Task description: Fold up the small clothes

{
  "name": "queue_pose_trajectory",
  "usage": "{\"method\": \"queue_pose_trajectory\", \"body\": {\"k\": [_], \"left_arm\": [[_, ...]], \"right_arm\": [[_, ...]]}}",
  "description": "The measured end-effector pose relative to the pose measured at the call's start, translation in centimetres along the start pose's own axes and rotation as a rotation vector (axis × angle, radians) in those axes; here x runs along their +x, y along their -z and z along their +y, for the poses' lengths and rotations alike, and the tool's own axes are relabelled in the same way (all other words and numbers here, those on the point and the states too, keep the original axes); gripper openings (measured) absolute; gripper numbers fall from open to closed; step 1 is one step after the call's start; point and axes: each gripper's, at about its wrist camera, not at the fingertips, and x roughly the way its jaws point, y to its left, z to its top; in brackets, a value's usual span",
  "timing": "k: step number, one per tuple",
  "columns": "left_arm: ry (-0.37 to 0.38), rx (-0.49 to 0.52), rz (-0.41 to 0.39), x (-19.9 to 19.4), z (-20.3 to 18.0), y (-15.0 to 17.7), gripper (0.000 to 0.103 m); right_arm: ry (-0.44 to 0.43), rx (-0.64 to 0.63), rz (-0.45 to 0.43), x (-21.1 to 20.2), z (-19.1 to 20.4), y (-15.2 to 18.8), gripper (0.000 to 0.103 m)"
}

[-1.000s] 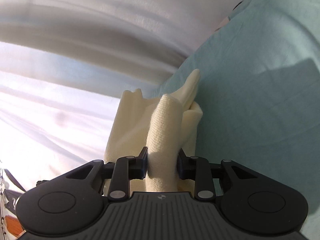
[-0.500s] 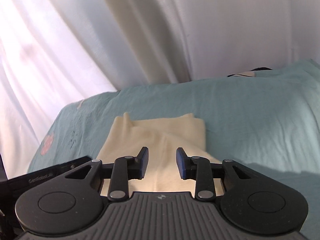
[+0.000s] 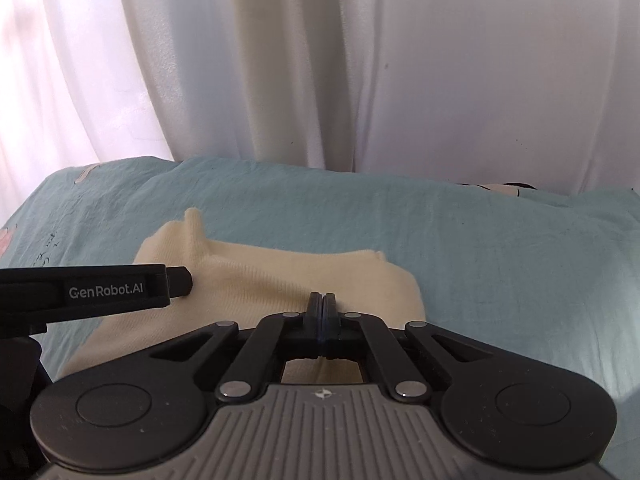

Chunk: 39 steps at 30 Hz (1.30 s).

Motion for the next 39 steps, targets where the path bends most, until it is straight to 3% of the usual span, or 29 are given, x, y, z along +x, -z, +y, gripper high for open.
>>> {"method": "queue_pose_trajectory", "body": {"k": [10, 15, 17, 19, 20, 22, 25, 29, 33, 34, 35, 37, 39], "left_arm": [[-0.015, -0.007, 0.018, 1.2, 0.2, -0.2, 0.097], [-0.007, -0.024, 0.043, -2.2, 2.4, 1.3, 0.092], [0.021, -0.049, 0.017, -5.5, 4.2, 3.1, 0.091], [0.059, -0.071, -0.021, -9.2, 6.0, 5.2, 0.091], [0.071, -0.072, -0.033, -10.7, 6.6, 6.2, 0.091], [0.083, -0.059, -0.046, -14.1, 7.8, 8.7, 0.091], [0.119, -0.023, -0.034, -17.3, 8.6, 12.1, 0.091], [0.135, 0.047, 0.001, -17.9, 7.9, 15.2, 0.091], [0.124, 0.074, 0.036, -16.7, 6.9, 16.4, 0.089], [0.111, 0.076, 0.040, -16.5, 6.6, 16.5, 0.087], [0.096, 0.082, 0.040, -16.2, 6.4, 16.5, 0.086], [0.080, 0.107, 0.020, -16.0, 6.0, 16.5, 0.086], [0.053, 0.126, 0.010, -15.8, 5.5, 16.4, 0.086]], "right_arm": [[0.001, -0.001, -0.042, 0.4, -0.3, 0.6, 0.000], [-0.048, 0.116, 0.007, -2.7, -1.5, 1.6, 0.000], [-0.070, 0.168, 0.034, -5.8, -2.3, 3.2, 0.018], [-0.134, 0.227, 0.006, -9.7, -3.7, 5.5, 0.023], [-0.151, 0.250, 0.022, -11.6, -4.4, 6.7, 0.032], [-0.152, 0.294, 0.040, -14.7, -5.6, 9.2, 0.040], [-0.180, 0.354, 0.109, -17.5, -6.6, 12.6, 0.043], [-0.290, 0.465, 0.153, -17.3, -6.8, 15.0, 0.043], [-0.341, 0.572, 0.128, -15.2, -5.8, 15.2, 0.043], [-0.334, 0.575, 0.126, -14.8, -5.4, 15.0, 0.041], [-0.323, 0.574, 0.127, -14.5, -5.0, 14.6, 0.024], [-0.343, 0.576, 0.128, -14.6, -4.5, 14.2, 0.011], [-0.550, 0.784, 0.154, -14.1, -5.9, 14.6, 0.008]]}}
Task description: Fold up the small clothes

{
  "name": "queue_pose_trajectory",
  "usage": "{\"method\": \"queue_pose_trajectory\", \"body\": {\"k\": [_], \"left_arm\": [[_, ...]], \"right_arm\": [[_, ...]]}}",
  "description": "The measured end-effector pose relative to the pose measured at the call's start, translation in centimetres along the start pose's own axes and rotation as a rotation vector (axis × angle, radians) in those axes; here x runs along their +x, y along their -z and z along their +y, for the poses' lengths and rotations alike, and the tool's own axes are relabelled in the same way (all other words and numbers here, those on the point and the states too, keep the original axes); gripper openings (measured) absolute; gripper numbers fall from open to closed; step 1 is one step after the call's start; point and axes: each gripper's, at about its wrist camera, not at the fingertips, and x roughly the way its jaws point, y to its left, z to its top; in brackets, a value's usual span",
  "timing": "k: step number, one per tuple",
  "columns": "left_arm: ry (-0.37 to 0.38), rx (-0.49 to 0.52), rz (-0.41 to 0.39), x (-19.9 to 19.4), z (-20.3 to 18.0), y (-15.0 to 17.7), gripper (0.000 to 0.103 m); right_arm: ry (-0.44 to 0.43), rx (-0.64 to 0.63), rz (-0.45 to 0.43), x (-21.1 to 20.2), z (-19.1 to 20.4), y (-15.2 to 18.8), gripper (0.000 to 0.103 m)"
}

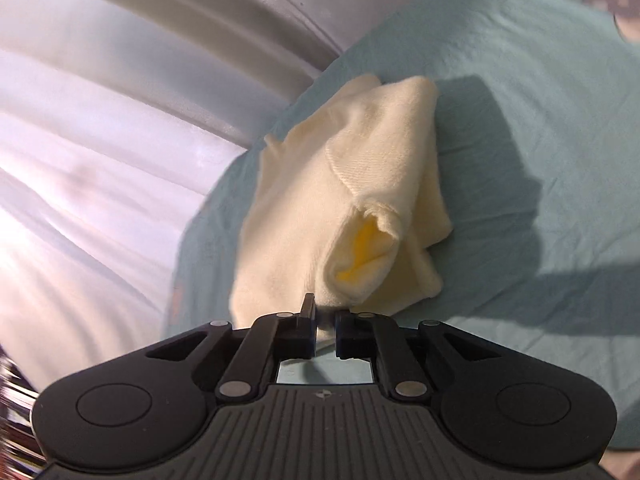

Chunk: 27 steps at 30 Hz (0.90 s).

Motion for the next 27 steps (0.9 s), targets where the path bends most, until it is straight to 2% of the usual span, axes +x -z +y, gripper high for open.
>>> {"method": "queue_pose_trajectory", "body": {"k": [2, 3, 4, 8, 12, 14, 16, 17, 19, 22, 25, 27], "left_arm": [[0.003, 0.017, -0.024, 0.3, -0.6, -0.2, 0.087], [0.002, 0.032, -0.031, 0.6, -0.9, -0.2, 0.087], [-0.019, 0.042, -0.035, 0.9, -1.2, -0.2, 0.085], [-0.114, -0.028, -0.055, 0.8, -0.2, -0.2, 0.084], [-0.119, -0.060, -0.076, -0.4, 0.9, 0.0, 0.085], [-0.126, -0.079, -0.086, -1.4, 1.3, 0.1, 0.083], [-0.207, -0.101, -0.137, -2.9, 2.0, 0.1, 0.073], [-0.241, -0.108, -0.169, -3.7, 2.5, 0.0, 0.074], [-0.208, -0.123, -0.200, -4.5, 3.6, -0.8, 0.081], [-0.082, -0.152, -0.178, -4.1, 4.4, -2.6, 0.084], [-0.018, -0.186, -0.168, -2.7, 3.5, -4.0, 0.083], [-0.008, -0.168, -0.143, -1.5, 2.2, -4.5, 0.083]], "right_arm": [[-0.230, 0.239, 0.014, -0.3, -2.2, -0.4, 0.007], [-0.300, 0.310, 0.008, -0.4, -3.0, -0.5, 0.007], [-0.317, 0.326, -0.005, -0.6, -3.3, -0.6, 0.007], [-0.115, 0.171, -0.035, -1.4, -2.2, -0.5, 0.006], [0.158, -0.067, -0.051, -1.1, -0.2, 0.4, 0.006], [0.245, -0.157, -0.052, -0.9, 0.7, 0.9, 0.007], [0.323, -0.249, -0.071, -1.2, 1.8, 1.4, 0.008], [0.362, -0.289, -0.079, -1.5, 2.2, 1.5, 0.012], [0.421, -0.348, -0.109, -2.4, 3.0, 1.9, 0.022], [0.448, -0.486, -0.157, -3.0, 5.2, 2.2, 0.023], [0.444, -0.597, -0.180, -2.0, 7.4, 2.3, 0.024], [0.456, -0.648, -0.163, -0.2, 8.3, 2.0, 0.024]]}}
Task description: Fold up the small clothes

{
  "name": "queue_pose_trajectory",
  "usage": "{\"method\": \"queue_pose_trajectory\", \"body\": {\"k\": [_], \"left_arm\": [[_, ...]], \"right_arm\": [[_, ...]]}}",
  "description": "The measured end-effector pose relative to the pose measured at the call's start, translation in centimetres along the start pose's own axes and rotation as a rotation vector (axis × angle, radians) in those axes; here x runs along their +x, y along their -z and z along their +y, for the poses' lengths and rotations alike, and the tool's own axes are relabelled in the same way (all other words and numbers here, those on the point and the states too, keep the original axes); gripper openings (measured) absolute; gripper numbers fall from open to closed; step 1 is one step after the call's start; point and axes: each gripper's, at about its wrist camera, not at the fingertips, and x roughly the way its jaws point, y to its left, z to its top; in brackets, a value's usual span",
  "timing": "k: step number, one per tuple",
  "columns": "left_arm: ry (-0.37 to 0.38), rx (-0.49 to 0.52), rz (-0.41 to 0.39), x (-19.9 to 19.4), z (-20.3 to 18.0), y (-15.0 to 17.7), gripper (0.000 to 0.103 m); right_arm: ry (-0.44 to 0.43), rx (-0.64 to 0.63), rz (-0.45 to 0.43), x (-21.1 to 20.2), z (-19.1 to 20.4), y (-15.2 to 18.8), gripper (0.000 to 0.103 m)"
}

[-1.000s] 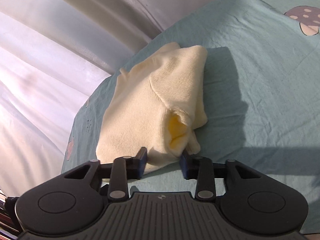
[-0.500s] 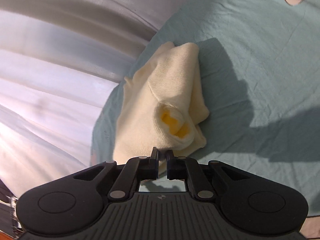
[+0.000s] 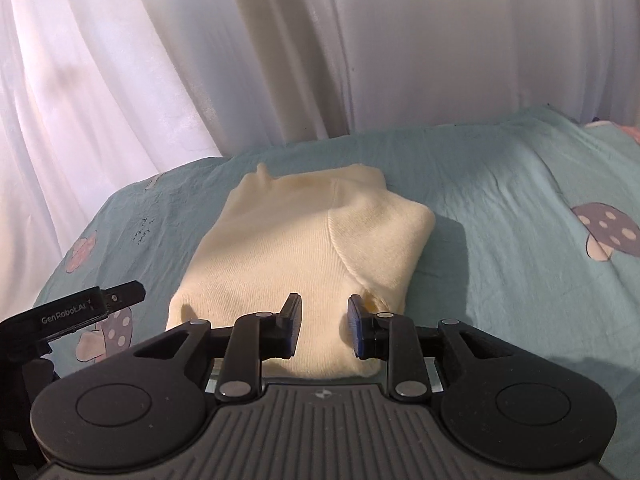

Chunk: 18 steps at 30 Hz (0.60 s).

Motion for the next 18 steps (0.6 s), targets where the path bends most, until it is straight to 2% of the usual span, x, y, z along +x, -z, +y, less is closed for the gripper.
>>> {"method": "queue_pose_trajectory", "body": {"k": [2, 4, 6, 11, 16, 18], "left_arm": [[-0.022, 0.046, 0.043, 1.5, -1.1, 0.4, 0.083], [-0.038, 0.047, 0.081, 2.6, -1.4, 1.0, 0.086], [-0.046, 0.041, 0.075, 2.6, -1.2, 1.3, 0.088], [-0.061, 0.112, 0.062, 2.7, -1.7, 1.7, 0.090], [-0.064, 0.105, 0.063, 2.8, -1.6, 1.8, 0.092], [-0.061, 0.094, 0.087, 2.8, -1.4, 1.8, 0.092]], "right_arm": [[0.022, -0.056, 0.027, 1.7, 0.6, -0.1, 0.024], [0.066, -0.112, 0.090, 3.5, 0.7, 0.2, 0.024], [0.060, -0.139, 0.070, 3.7, 0.4, 1.0, 0.023], [0.047, -0.207, 0.066, 3.3, 0.2, 1.5, 0.022], [0.055, -0.248, 0.054, 3.5, 0.7, 1.8, 0.022], [0.058, -0.262, 0.052, 3.5, 0.9, 1.9, 0.023]]}}
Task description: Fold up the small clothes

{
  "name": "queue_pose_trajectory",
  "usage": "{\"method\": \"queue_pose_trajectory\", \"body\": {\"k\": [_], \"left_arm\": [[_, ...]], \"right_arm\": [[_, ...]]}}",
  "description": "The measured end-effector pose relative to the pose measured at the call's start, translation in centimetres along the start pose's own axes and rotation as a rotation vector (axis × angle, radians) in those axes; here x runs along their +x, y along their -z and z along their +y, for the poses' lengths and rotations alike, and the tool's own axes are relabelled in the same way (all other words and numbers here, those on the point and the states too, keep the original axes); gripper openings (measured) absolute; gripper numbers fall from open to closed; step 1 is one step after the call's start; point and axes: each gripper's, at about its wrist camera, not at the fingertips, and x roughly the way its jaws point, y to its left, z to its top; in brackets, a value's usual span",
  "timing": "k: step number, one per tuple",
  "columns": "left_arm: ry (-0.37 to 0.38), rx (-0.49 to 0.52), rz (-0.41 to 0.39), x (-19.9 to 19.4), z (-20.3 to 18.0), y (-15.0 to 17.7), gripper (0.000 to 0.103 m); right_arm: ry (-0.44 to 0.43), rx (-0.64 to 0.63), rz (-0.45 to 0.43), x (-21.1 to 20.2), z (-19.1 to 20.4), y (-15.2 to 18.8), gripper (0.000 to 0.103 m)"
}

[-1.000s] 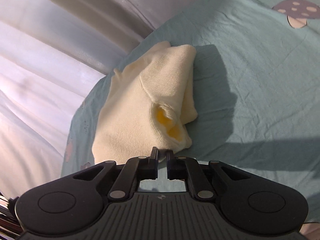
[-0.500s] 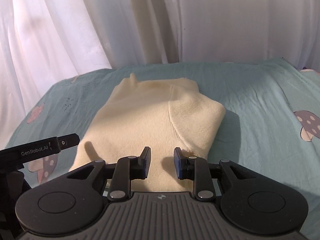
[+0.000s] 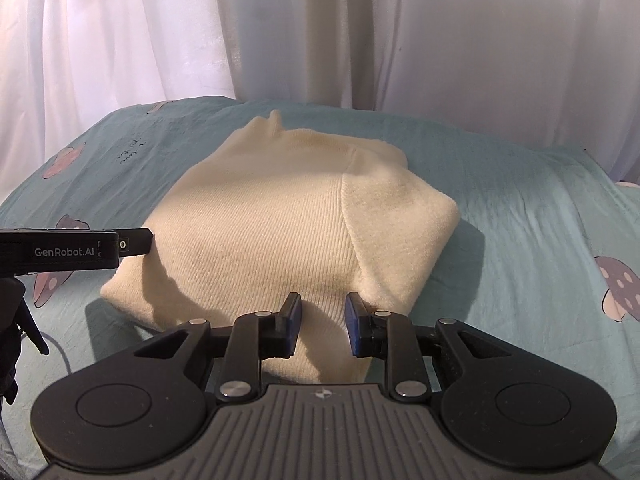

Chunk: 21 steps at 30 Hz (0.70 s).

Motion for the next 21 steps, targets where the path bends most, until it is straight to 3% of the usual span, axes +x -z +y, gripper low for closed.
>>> {"method": "queue_pose_trajectory", "body": {"k": [3, 5, 7, 9, 13, 17, 21], "left_arm": [[0.016, -0.007, 0.116, -0.2, 0.2, 0.9, 0.092], [0.032, 0.007, 0.139, -1.2, 0.2, 2.2, 0.092], [0.006, 0.046, 0.164, -2.1, 0.0, 3.3, 0.094], [-0.034, 0.088, 0.170, -3.0, -0.3, 4.4, 0.096], [-0.061, 0.102, 0.165, -4.3, -0.4, 5.4, 0.101], [-0.039, 0.078, 0.163, -5.0, -0.5, 4.9, 0.102], [-0.012, 0.052, 0.201, -5.0, -0.7, 3.8, 0.103]], "right_arm": [[-0.014, 0.013, 0.015, -1.0, 0.3, 0.4, 0.029], [-0.050, 0.030, 0.048, -2.0, 0.5, 1.0, 0.057], [-0.072, 0.032, 0.081, -3.2, 0.9, 1.9, 0.079], [-0.065, -0.006, 0.114, -4.2, 1.5, 2.9, 0.082], [-0.053, -0.011, 0.204, -4.6, 2.2, 3.7, 0.098], [-0.014, 0.002, 0.232, -4.8, 2.5, 3.4, 0.099], [0.054, -0.002, 0.177, -5.3, 2.3, 2.7, 0.099]]}}
